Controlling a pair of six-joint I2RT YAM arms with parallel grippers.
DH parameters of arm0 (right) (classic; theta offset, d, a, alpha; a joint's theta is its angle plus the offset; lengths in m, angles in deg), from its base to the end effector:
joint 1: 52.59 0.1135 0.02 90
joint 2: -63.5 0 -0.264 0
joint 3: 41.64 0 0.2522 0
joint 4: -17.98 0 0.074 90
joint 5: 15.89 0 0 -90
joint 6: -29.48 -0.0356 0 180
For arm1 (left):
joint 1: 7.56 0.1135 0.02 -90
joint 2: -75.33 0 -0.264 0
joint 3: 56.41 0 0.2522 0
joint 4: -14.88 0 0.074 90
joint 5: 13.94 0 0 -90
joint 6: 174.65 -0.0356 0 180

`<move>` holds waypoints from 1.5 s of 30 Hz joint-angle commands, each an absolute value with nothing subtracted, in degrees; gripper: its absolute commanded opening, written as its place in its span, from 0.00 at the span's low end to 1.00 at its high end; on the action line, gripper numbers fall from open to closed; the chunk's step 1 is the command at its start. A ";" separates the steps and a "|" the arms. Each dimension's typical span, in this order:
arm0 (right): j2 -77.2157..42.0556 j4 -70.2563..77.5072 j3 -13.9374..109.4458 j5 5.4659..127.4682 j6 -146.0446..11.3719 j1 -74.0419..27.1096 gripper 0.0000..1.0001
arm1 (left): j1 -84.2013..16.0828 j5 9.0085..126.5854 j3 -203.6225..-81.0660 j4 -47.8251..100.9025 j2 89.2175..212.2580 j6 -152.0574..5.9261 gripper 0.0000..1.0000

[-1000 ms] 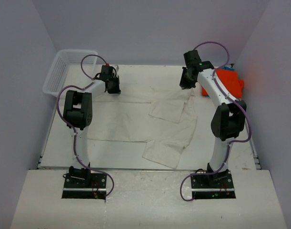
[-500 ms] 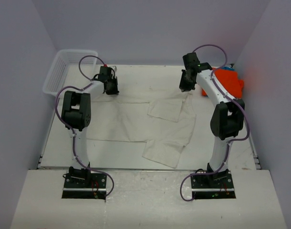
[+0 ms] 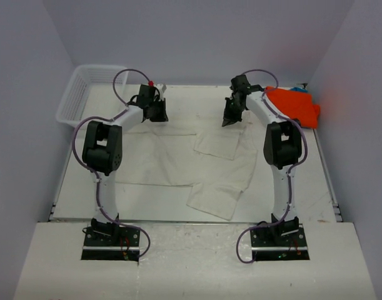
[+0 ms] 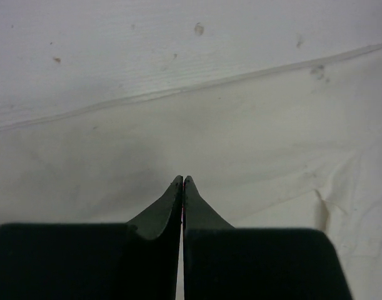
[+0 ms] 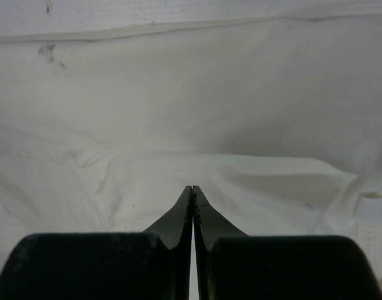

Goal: Fold and stack the t-shirts
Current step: Fold the flattened tshirt in 1/3 of the way

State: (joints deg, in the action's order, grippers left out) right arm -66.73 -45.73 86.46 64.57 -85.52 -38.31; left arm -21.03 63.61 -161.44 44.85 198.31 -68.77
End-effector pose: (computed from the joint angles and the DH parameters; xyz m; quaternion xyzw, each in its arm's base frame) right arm 0.4707 0.1259 0.2061 0.0737 0.9718 0.1467 0.1691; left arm 0.4616 -0.1185 0.1765 0.0194 0.9284 -0.1883 0.3196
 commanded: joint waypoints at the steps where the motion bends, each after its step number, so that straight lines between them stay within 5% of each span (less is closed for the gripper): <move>1: -69.12 -42.18 90.24 53.90 -84.77 -38.53 0.00 | -21.71 59.36 -162.19 40.60 192.06 -69.26 0.00; 20: -78.96 -52.73 99.65 60.22 -89.88 -41.34 0.00 | -23.20 59.18 -160.44 40.68 180.54 -65.57 0.00; 45: -73.97 -55.72 91.31 73.83 -106.82 -40.03 0.00 | -24.17 59.01 -156.05 41.12 176.41 -65.93 0.00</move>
State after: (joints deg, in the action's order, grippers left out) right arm -77.23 -53.21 94.90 67.19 -100.29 -40.58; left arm -23.72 59.87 -157.13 42.84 179.71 -66.19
